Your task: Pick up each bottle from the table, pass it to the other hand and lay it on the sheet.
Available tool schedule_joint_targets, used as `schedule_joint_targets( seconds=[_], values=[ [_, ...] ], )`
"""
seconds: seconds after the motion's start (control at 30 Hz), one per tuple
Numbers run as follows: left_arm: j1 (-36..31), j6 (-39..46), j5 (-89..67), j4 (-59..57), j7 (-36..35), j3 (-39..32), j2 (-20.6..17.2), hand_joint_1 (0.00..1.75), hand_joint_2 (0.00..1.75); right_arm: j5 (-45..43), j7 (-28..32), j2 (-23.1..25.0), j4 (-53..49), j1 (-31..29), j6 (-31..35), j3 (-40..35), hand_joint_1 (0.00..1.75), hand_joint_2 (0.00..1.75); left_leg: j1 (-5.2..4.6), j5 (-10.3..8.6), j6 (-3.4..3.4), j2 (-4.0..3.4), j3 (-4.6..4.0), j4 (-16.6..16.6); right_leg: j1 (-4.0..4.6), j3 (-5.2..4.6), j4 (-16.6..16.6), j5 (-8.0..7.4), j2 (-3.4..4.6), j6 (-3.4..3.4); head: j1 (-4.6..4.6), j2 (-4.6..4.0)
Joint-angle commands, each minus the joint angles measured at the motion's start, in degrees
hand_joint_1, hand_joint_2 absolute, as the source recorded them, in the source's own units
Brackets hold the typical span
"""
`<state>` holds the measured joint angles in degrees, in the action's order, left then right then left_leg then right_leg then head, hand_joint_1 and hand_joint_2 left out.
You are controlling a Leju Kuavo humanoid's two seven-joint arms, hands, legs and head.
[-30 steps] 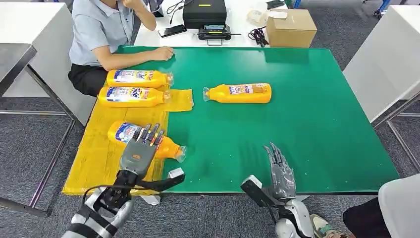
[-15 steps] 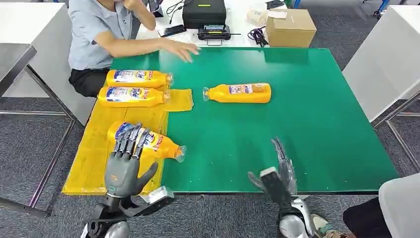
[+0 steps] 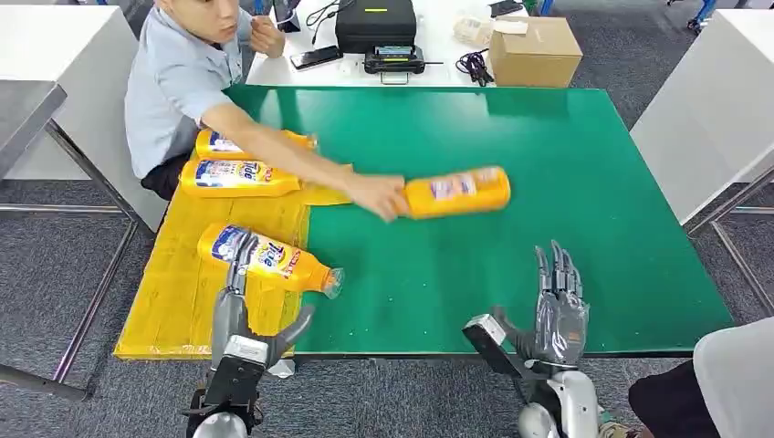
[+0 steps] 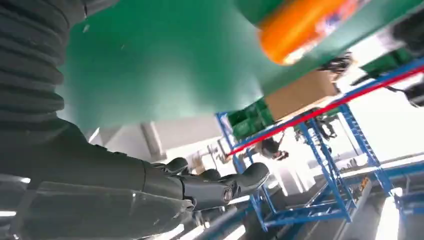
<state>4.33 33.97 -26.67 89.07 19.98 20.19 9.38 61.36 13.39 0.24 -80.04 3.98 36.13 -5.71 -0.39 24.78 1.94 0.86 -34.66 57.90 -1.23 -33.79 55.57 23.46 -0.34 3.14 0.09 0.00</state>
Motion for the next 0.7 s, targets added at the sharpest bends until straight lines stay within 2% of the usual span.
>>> schedule_joint_targets(
  seconds=[0.03, 0.2, 0.23, 0.3, 0.47, 0.5, 0.53, 0.63, 0.67, 0.7],
  values=[
    [-0.51, 0.14, 0.14, 0.35, -0.01, 2.29, -0.5, 0.0, 1.75, 2.79, -2.7, -3.81, 7.46, -3.36, -1.7, -1.68, 0.0, 1.75, 0.1, 0.12, -0.13, -0.12, 0.29, -0.01, 0.11, 0.29, -0.07, 0.07, 0.08, -0.16, 0.0, 0.0],
    [0.33, -0.01, 1.79, 2.37, 0.0, 2.41, -0.51, 0.0, 1.75, 7.21, -5.56, -4.61, 7.45, -2.98, -1.02, -3.67, 0.0, 1.75, 0.07, 0.1, -0.11, -0.13, 0.22, -0.02, 0.09, 0.2, -0.05, 0.05, 0.09, -0.13, -0.02, 0.0],
    [0.42, -0.68, 3.6, 2.51, 0.14, 2.47, -0.63, 0.0, 1.75, 4.25, -4.64, -4.35, 6.5, -2.88, -0.94, -3.91, 0.0, 1.75, 0.12, 0.15, -0.14, -0.16, 0.28, 0.02, 0.14, 0.26, -0.04, 0.08, 0.12, -0.16, 0.0, 0.0],
    [0.36, -0.36, 3.66, 1.94, 0.14, 2.31, -0.52, 0.0, 1.75, 5.85, -5.14, -4.59, 6.15, -3.13, -0.27, -4.33, 0.0, 1.75, 0.08, 0.11, -0.11, -0.16, 0.21, 0.01, 0.1, 0.17, -0.02, 0.06, 0.12, -0.13, -0.02, 0.0],
    [-0.4, 2.2, 0.52, -0.02, 0.59, 1.99, -0.46, 0.0, 1.75, 4.46, -5.51, -4.6, 7.84, -4.25, -2.89, -4.57, 0.0, 1.75, 0.1, 0.09, -0.1, -0.18, 0.19, 0.01, 0.11, 0.18, -0.05, 0.02, 0.14, -0.12, 0.0, 0.0],
    [-0.78, 5.82, -4.85, -0.93, 0.75, 1.33, -0.08, 0.0, 1.75, 2.66, -4.42, -4.42, 8.61, -4.58, -4.08, -4.88, 0.0, 1.75, 0.12, 0.12, -0.14, -0.21, 0.31, -0.01, 0.13, 0.3, -0.08, 0.03, 0.16, -0.17, 0.0, 0.0],
    [-1.12, 5.19, -4.9, -1.11, -0.5, 1.32, 0.15, 0.0, 1.75, -0.29, -3.29, -4.09, 9.14, -5.0, -6.08, -4.86, 0.0, 1.75, 0.07, 0.04, -0.09, -0.11, 0.15, -0.04, 0.08, 0.15, -0.07, 0.0, 0.08, -0.1, 0.0, 0.0],
    [-1.78, 4.38, -5.69, -1.82, -1.16, 1.59, 0.08, 0.0, 1.75, -3.83, -1.98, -4.18, 9.46, -5.8, -9.74, -5.26, 0.0, 1.75, 0.21, 0.26, -0.25, -0.33, 0.49, 0.07, 0.24, 0.46, -0.02, 0.13, 0.25, -0.31, 0.0, 0.0],
    [-1.86, 4.37, -5.72, -1.91, -1.19, 1.61, 0.14, 0.0, 1.75, -3.87, -1.98, -4.19, 9.47, -5.95, -9.83, -5.27, 0.0, 1.75, 0.08, 0.05, -0.11, -0.11, 0.18, -0.04, 0.09, 0.18, -0.08, 0.01, 0.08, -0.12, 0.0, 0.0],
    [-2.07, 3.99, -5.78, -2.32, -1.49, 1.75, 0.17, 0.0, 1.75, -5.62, -1.48, -4.25, 9.65, -6.52, -11.47, -5.31, 0.0, 1.75, 0.1, 0.1, -0.14, -0.17, 0.27, -0.03, 0.11, 0.25, -0.08, 0.03, 0.13, -0.17, -0.02, 0.0]
  ],
)
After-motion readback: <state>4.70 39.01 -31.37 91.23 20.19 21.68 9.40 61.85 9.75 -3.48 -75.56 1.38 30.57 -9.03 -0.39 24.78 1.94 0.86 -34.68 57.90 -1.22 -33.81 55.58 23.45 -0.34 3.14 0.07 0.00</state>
